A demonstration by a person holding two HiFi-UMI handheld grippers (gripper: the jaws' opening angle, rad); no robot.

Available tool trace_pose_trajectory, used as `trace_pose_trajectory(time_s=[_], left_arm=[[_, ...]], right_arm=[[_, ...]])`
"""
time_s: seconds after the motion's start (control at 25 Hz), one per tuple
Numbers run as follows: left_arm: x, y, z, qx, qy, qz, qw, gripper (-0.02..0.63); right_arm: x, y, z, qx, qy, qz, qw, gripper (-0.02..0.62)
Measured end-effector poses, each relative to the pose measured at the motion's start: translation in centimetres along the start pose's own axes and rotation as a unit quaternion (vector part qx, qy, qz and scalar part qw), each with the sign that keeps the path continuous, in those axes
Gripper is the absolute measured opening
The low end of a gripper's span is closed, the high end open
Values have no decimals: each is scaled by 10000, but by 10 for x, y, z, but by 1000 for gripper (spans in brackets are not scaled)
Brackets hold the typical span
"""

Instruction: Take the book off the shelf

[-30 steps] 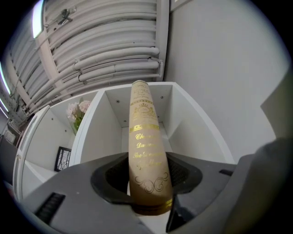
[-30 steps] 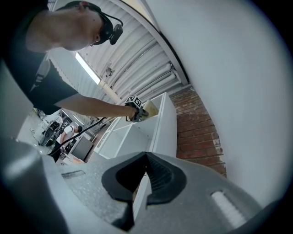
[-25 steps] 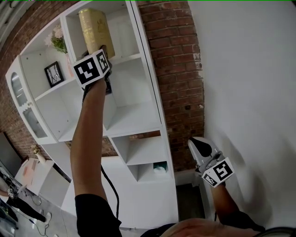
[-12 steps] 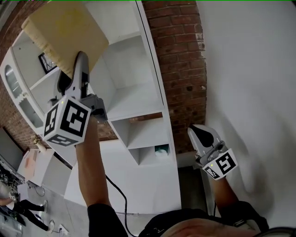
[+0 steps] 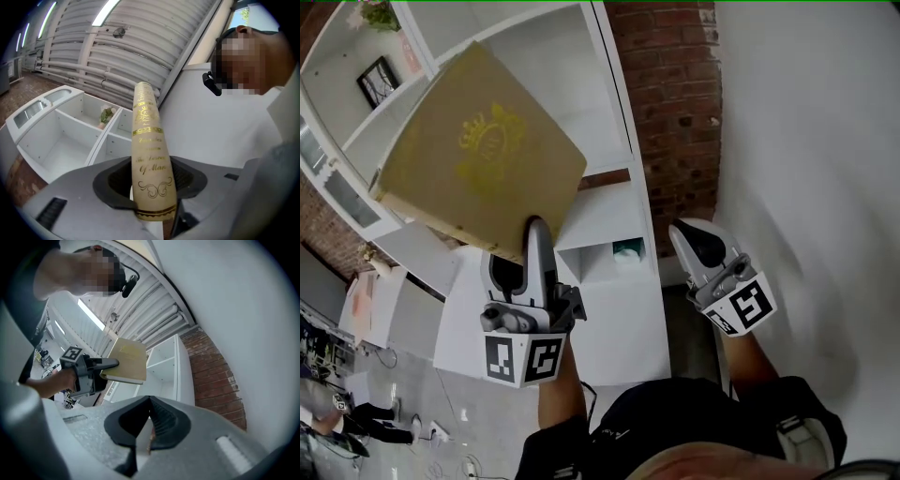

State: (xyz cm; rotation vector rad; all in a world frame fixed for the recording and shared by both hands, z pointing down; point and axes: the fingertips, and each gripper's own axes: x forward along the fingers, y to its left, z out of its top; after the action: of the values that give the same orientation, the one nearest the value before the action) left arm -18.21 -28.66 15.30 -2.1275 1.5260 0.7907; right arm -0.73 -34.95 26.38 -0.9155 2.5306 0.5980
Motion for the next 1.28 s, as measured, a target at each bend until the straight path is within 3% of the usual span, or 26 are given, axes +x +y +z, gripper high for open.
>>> trace_pose_trajectory(time_s=[0.2, 0.44, 1.28], left_arm=[[-22, -15, -41, -230, 171, -143, 9995, 193], [-29, -20, -63, -304, 352, -204, 9987, 193], [-38, -23, -49, -309, 343, -284, 9985, 193]], right_arm=[[-1, 8, -6, 76, 9, -21, 10000, 2], [-5, 14, -7, -56, 51, -97, 9999, 2], [-10, 31, 3, -267, 129, -118, 9995, 0]])
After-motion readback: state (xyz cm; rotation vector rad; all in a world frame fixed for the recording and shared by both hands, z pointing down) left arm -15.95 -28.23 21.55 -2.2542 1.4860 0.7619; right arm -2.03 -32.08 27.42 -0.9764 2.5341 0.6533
